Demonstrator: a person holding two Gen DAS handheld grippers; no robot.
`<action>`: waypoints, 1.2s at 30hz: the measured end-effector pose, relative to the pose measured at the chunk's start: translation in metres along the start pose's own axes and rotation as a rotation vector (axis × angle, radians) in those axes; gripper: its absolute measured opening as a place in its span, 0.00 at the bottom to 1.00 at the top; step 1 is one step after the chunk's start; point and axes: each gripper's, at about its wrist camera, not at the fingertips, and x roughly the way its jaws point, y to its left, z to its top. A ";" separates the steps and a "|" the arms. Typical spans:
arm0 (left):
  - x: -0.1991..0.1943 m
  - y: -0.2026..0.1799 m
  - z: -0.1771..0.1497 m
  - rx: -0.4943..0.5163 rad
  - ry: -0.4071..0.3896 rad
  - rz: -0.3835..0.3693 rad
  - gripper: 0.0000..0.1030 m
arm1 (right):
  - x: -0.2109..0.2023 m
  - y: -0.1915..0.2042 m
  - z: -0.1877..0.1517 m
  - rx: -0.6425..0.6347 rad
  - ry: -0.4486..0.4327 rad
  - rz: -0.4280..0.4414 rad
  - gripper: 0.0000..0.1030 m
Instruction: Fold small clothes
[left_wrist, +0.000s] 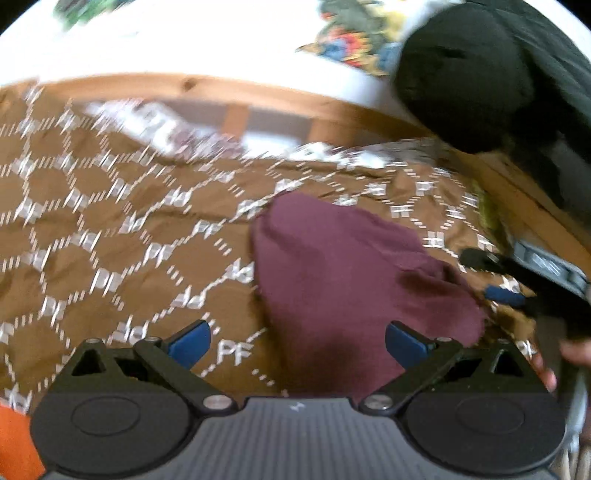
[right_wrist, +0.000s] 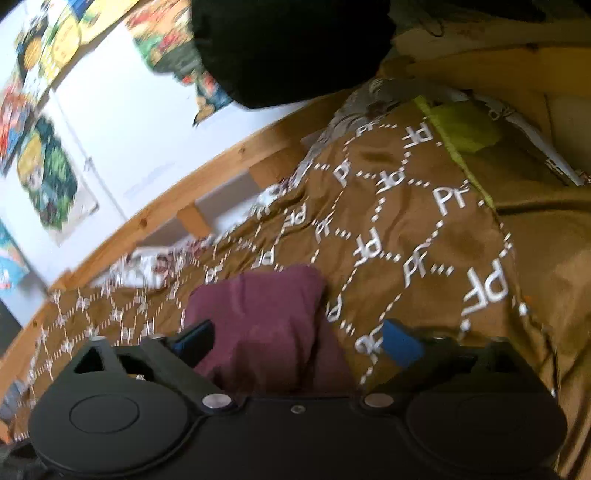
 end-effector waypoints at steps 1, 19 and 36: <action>0.003 0.007 0.000 -0.030 0.015 0.002 0.99 | -0.002 0.007 -0.003 -0.021 0.013 -0.002 0.98; 0.042 0.035 -0.022 -0.110 0.212 0.034 0.99 | 0.004 0.046 -0.046 -0.225 0.256 -0.285 0.99; 0.047 0.033 -0.028 -0.076 0.219 0.064 1.00 | -0.008 0.027 -0.035 -0.029 0.188 -0.159 1.00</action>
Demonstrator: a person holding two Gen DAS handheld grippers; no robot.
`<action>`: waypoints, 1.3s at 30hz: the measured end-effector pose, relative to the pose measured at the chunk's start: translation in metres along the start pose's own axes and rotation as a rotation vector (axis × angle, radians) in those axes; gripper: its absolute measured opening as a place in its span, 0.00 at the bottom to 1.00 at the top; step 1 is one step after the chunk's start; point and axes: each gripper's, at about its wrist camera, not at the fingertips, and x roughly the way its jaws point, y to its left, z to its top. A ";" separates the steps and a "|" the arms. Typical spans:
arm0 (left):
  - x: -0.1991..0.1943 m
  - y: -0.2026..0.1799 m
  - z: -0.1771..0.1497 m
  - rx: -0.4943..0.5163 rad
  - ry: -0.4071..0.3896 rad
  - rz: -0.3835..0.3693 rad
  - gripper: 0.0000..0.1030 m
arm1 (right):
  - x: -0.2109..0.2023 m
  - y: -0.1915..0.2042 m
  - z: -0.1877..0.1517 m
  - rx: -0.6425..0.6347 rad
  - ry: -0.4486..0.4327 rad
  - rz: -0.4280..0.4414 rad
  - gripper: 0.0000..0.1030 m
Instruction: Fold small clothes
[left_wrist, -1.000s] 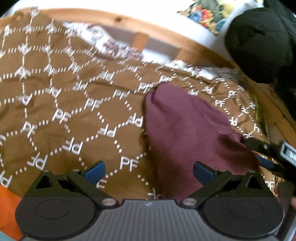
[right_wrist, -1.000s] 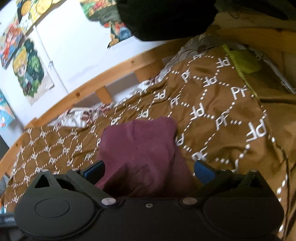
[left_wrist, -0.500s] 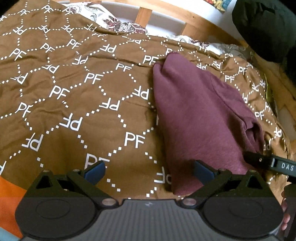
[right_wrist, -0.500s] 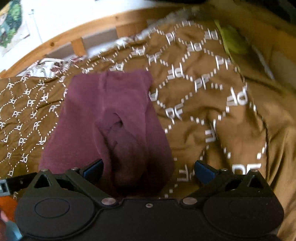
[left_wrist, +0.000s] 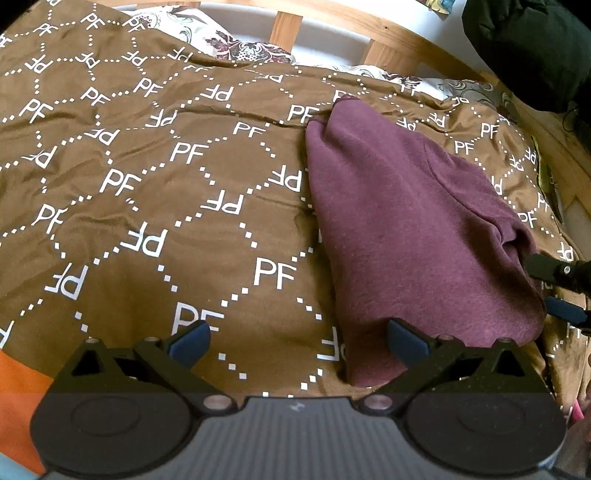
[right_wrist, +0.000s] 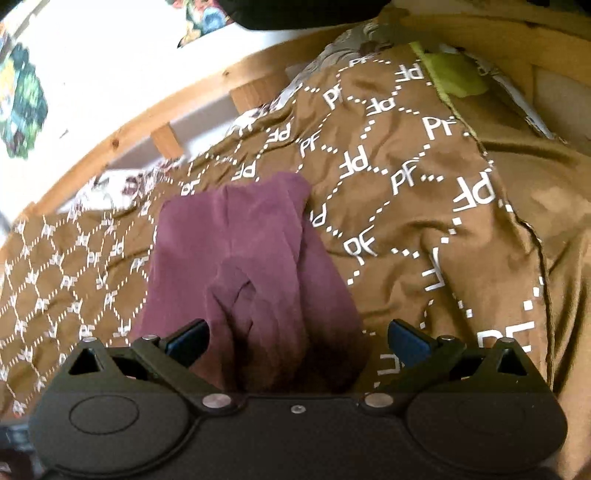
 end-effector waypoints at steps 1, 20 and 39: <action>0.000 0.000 0.000 0.000 0.000 0.000 1.00 | -0.001 -0.002 0.001 0.015 -0.008 0.001 1.00; 0.002 0.001 -0.002 -0.008 0.002 -0.001 1.00 | -0.008 -0.011 0.001 0.077 -0.087 -0.004 1.00; 0.007 0.001 -0.004 -0.020 0.012 -0.020 1.00 | 0.049 -0.005 0.010 0.048 0.026 -0.139 0.99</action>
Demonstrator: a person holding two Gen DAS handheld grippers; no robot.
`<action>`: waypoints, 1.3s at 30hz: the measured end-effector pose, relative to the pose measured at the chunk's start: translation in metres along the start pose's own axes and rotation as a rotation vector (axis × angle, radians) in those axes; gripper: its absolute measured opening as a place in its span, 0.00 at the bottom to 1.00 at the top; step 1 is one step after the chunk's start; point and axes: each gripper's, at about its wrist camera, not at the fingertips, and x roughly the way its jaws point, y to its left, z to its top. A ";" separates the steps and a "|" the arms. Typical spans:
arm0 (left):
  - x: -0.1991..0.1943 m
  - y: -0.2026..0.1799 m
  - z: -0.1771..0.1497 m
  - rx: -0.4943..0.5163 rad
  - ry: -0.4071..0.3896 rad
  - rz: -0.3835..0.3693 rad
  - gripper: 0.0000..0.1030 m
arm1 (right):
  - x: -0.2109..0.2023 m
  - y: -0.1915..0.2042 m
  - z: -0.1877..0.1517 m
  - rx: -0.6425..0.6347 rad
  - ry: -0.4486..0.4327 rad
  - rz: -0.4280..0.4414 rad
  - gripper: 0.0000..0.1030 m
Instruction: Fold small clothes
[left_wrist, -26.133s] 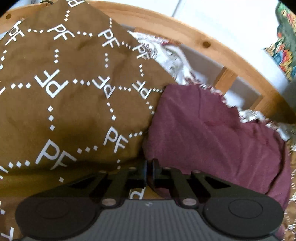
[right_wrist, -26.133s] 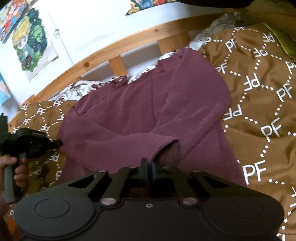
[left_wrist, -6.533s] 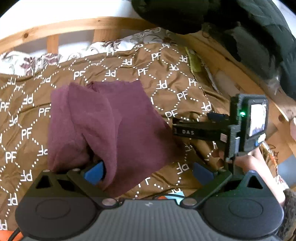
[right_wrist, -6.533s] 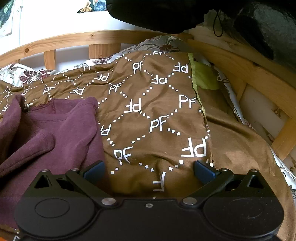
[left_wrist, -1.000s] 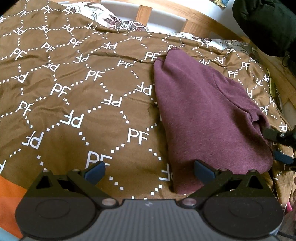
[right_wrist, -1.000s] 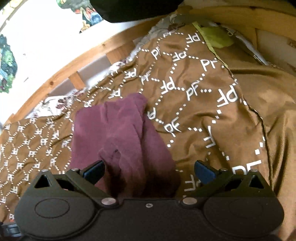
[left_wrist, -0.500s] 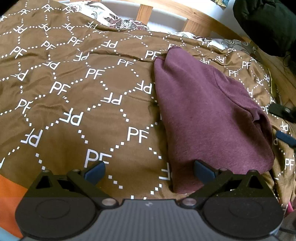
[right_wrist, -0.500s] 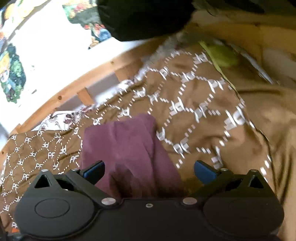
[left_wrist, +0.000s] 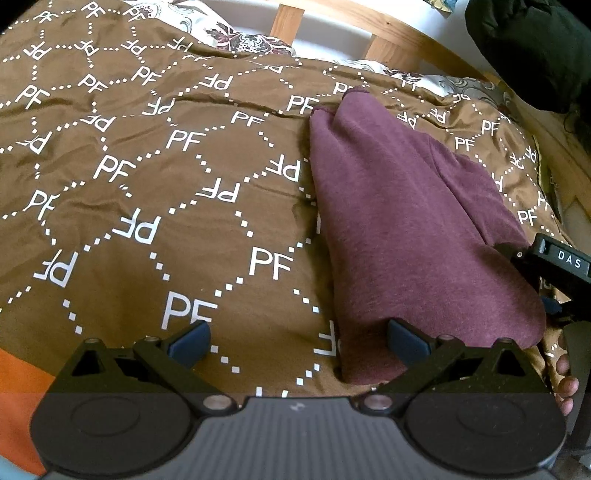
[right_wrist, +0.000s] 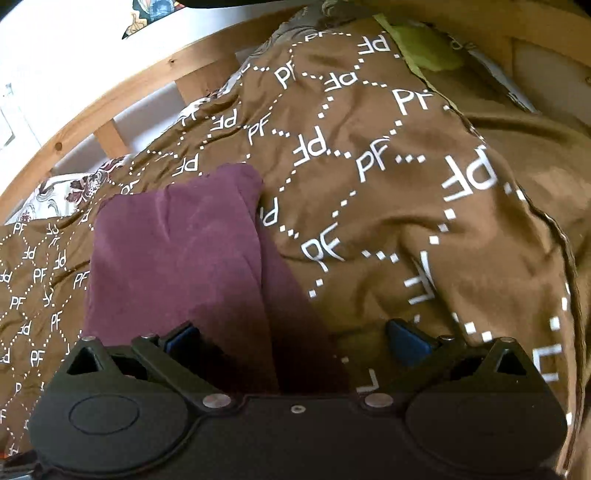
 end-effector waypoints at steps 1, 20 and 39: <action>0.000 0.001 0.000 -0.004 0.001 -0.003 1.00 | 0.000 0.001 -0.001 -0.004 0.003 -0.002 0.99; 0.001 0.005 0.000 -0.027 0.006 -0.016 1.00 | 0.011 -0.018 0.019 0.171 0.024 0.307 1.00; 0.001 0.006 0.001 -0.029 0.006 -0.018 1.00 | 0.018 -0.009 0.016 0.085 -0.013 0.260 0.37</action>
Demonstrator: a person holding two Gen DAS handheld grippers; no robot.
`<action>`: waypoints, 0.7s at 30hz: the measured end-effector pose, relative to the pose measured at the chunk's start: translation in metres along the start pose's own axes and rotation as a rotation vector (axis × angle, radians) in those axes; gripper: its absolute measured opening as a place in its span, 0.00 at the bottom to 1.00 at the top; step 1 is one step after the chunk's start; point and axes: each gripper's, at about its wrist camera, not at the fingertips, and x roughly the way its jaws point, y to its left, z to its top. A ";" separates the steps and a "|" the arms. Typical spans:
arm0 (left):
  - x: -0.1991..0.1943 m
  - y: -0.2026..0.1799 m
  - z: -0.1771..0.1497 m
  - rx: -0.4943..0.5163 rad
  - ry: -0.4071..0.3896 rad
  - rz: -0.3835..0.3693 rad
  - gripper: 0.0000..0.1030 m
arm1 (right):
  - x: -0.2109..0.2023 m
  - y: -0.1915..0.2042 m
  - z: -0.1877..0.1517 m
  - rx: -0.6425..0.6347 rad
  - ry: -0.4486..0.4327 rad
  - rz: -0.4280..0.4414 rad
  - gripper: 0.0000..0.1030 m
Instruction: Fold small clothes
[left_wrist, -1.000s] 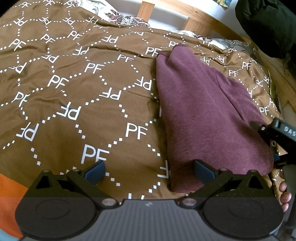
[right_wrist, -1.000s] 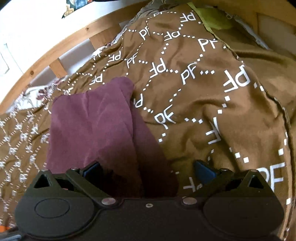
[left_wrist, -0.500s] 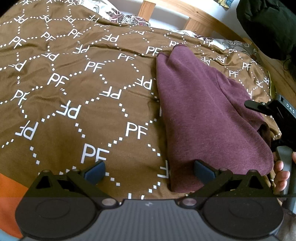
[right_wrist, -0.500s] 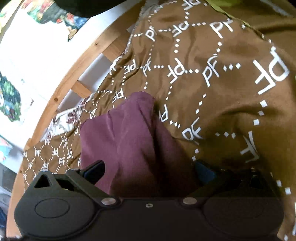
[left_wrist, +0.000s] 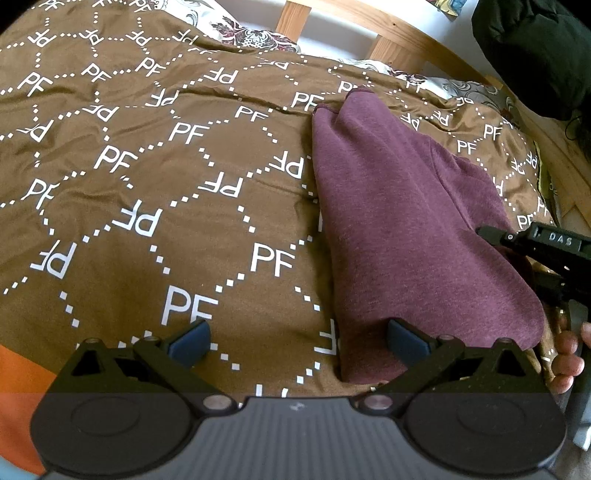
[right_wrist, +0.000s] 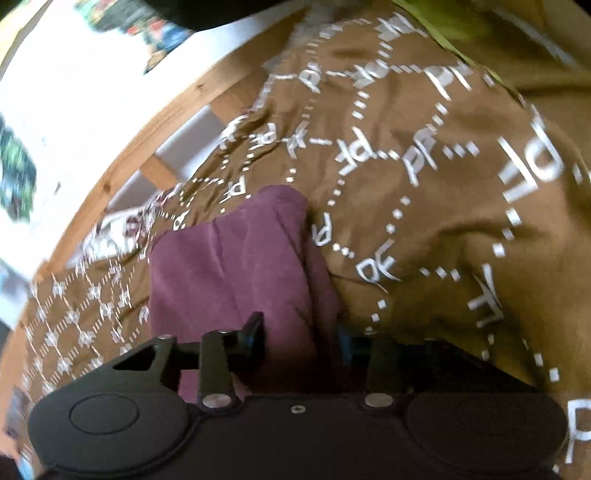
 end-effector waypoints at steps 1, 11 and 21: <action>0.000 0.000 0.000 0.000 0.000 0.000 1.00 | -0.002 0.006 -0.002 -0.049 -0.011 -0.020 0.36; 0.000 0.001 0.000 0.001 0.000 -0.001 1.00 | 0.001 0.087 -0.051 -0.770 -0.110 -0.281 0.31; 0.001 0.000 -0.001 0.001 -0.001 -0.001 1.00 | 0.003 0.101 -0.069 -0.952 -0.138 -0.345 0.31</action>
